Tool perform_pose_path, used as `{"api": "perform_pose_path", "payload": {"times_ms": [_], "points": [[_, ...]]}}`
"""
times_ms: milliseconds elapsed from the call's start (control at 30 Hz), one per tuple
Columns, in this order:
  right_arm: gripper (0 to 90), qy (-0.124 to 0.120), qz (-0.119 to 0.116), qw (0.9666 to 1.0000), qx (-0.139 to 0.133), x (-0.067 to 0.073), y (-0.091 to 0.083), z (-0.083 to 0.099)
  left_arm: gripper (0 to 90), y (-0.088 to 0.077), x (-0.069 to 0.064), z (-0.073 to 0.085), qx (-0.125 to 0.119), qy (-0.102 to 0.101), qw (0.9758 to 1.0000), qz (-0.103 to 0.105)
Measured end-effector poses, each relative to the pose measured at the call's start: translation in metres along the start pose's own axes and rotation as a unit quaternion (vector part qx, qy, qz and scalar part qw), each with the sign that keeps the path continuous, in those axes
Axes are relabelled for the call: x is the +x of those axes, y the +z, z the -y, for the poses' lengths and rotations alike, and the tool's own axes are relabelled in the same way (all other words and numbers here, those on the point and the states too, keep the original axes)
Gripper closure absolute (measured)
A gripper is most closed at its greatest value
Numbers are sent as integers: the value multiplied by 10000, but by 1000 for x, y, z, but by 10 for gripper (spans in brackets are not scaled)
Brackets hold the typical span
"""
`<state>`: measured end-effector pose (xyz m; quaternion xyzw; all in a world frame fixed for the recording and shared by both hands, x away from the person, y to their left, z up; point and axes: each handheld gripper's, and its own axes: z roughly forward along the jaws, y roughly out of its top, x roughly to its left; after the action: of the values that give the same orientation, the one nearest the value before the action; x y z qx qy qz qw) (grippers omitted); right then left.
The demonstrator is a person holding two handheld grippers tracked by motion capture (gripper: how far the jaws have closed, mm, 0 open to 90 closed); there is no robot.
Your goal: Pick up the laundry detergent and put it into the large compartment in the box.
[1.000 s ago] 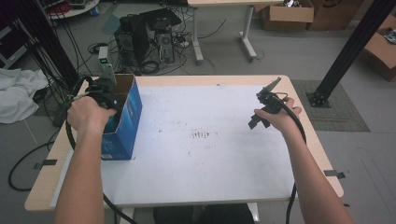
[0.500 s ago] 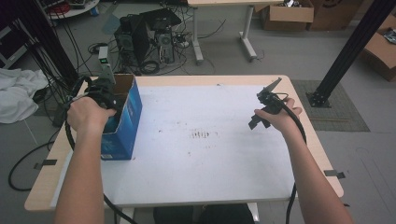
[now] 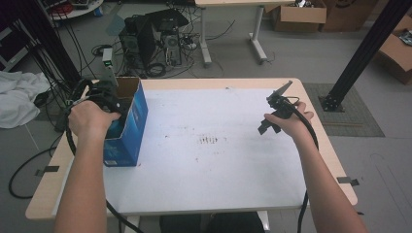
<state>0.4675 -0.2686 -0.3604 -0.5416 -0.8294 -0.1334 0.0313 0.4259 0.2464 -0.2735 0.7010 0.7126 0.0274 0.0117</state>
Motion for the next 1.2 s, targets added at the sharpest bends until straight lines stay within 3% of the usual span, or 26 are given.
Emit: {"api": "perform_pose_path", "payload": {"times_ms": [333,567,833,967,1200], "points": [[163,6,-11,10000,-34,0,-2,0,285,-22,-2,3,-100,-14,9999,-139],[163,-32,-26,10000,-66,2,-3,0,271,-45,-11,5,-158,181,9994,-256],[163,-9,-20,10000,-74,4,-6,-1,232,-67,-37,7,-254,568,9976,-310],[163,-9,-20,10000,-81,6,-8,-2,196,-70,-57,9,-271,830,9960,-193],[163,-42,-19,10000,-56,8,-9,0,156,-72,-93,15,-304,1336,9903,-224]]}}
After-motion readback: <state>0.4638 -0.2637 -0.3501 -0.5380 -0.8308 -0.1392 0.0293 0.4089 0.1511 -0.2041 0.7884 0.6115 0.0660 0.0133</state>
